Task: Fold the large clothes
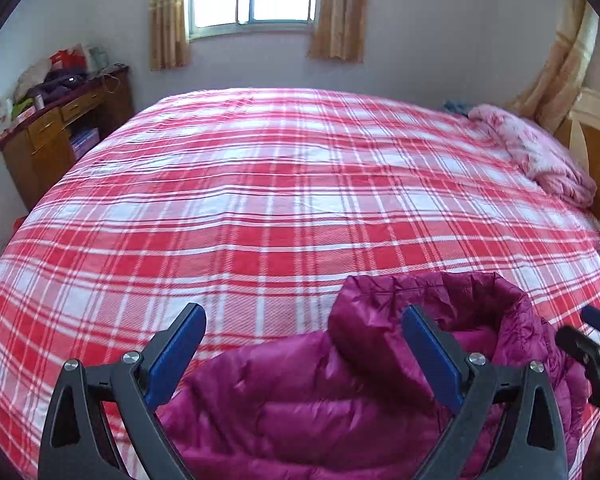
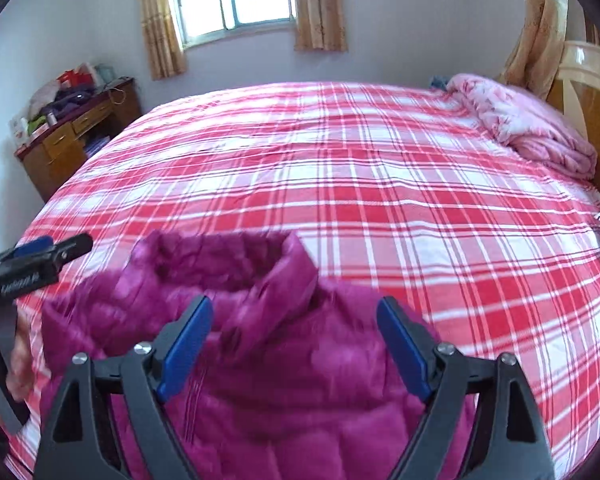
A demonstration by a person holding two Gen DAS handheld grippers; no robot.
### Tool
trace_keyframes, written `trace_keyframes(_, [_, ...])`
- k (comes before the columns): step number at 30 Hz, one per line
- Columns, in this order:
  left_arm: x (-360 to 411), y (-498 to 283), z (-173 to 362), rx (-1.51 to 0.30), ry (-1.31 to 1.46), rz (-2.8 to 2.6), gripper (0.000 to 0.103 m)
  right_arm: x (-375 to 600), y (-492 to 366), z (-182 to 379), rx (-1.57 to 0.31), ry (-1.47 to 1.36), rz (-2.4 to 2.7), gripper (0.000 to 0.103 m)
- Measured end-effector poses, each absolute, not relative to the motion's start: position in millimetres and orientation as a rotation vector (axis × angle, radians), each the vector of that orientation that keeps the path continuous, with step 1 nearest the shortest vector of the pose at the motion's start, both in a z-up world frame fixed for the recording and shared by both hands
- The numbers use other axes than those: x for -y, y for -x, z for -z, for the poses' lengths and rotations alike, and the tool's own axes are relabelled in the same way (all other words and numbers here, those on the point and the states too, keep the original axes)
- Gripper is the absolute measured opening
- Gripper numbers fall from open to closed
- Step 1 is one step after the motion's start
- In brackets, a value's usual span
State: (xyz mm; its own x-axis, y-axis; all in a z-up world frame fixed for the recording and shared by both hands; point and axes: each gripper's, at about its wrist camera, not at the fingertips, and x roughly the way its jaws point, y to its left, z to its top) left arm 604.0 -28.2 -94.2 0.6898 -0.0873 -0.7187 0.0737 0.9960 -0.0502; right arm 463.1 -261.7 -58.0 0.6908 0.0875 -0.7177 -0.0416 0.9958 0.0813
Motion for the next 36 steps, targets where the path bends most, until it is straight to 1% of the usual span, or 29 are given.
trace_keyframes(6, [51.8, -635.9, 125.8, -0.876, -0.056, 0.090, 0.099, 251.9, -517.8, 81.0, -0.922, 0.067, -0.021, 0.086])
trace_keyframes(7, [53.7, -636.1, 129.8, -0.878, -0.065, 0.101, 0.099, 250.5, -522.4, 85.7, -0.929, 0.097, -0.007, 0.082])
trace_keyframes(8, [54.8, -635.0, 132.6, -0.878, -0.070, 0.113, 0.098, 250.3, -524.7, 88.1, -0.931, 0.118, -0.004, 0.071])
trace_keyframes(9, [56.3, -633.8, 136.7, -0.879, -0.079, 0.129, 0.090, 250.2, -525.3, 91.4, -0.941, 0.141, -0.013, 0.063])
trace_keyframes(10, [56.6, -631.3, 139.9, -0.885, -0.087, 0.147, 0.080, 252.1, -524.2, 93.8, -0.951, 0.146, -0.023, 0.046])
trace_keyframes(11, [57.5, -630.2, 143.4, -0.901, -0.091, 0.171, 0.053, 255.0, -523.3, 96.3, -0.958, 0.145, -0.033, 0.034])
trace_keyframes(12, [57.8, -628.6, 147.7, -0.929, -0.092, 0.206, 0.026, 256.2, -524.5, 97.3, -0.959, 0.148, -0.032, 0.029])
trace_keyframes(13, [55.9, -626.4, 151.0, -0.949, -0.086, 0.224, 0.017, 257.7, -520.0, 98.3, -0.953, 0.162, -0.028, 0.022])
trace_keyframes(14, [54.2, -622.3, 152.5, -0.955, -0.084, 0.223, 0.016, 258.5, -514.1, 98.0, -0.940, 0.176, -0.028, 0.019])
trace_keyframes(18, [50.3, -596.2, 148.8, -0.900, -0.133, 0.225, 0.013, 265.2, -493.0, 92.4, -0.897, 0.178, -0.037, 0.014])
trace_keyframes(25, [41.2, -569.1, 154.0, -0.895, -0.170, 0.229, 0.012, 276.2, -475.1, 107.7, -0.889, 0.163, -0.022, 0.009])
trace_keyframes(28, [37.6, -558.5, 144.4, -0.863, -0.140, 0.235, 0.013, 278.5, -470.4, 118.0, -0.885, 0.175, -0.016, 0.009])
trace_keyframes(31, [35.2, -548.6, 124.1, -0.818, -0.083, 0.261, 0.017, 283.2, -466.7, 123.7, -0.878, 0.167, -0.014, 0.009])
trace_keyframes(32, [34.8, -545.3, 115.3, -0.787, -0.066, 0.262, 0.022, 283.9, -465.8, 124.9, -0.873, 0.168, -0.014, 0.009])
trace_keyframes(34, [34.1, -542.1, 99.9, -0.730, -0.031, 0.257, 0.043, 282.8, -462.3, 126.9, -0.859, 0.182, -0.013, 0.009])
trace_keyframes(35, [32.5, -542.3, 91.3, -0.698, -0.003, 0.242, 0.067, 281.1, -460.8, 127.8, -0.850, 0.194, -0.011, 0.009])
trace_keyframes(36, [31.2, -542.9, 85.8, -0.673, 0.019, 0.227, 0.083, 280.2, -459.5, 128.6, -0.844, 0.205, -0.010, 0.009])
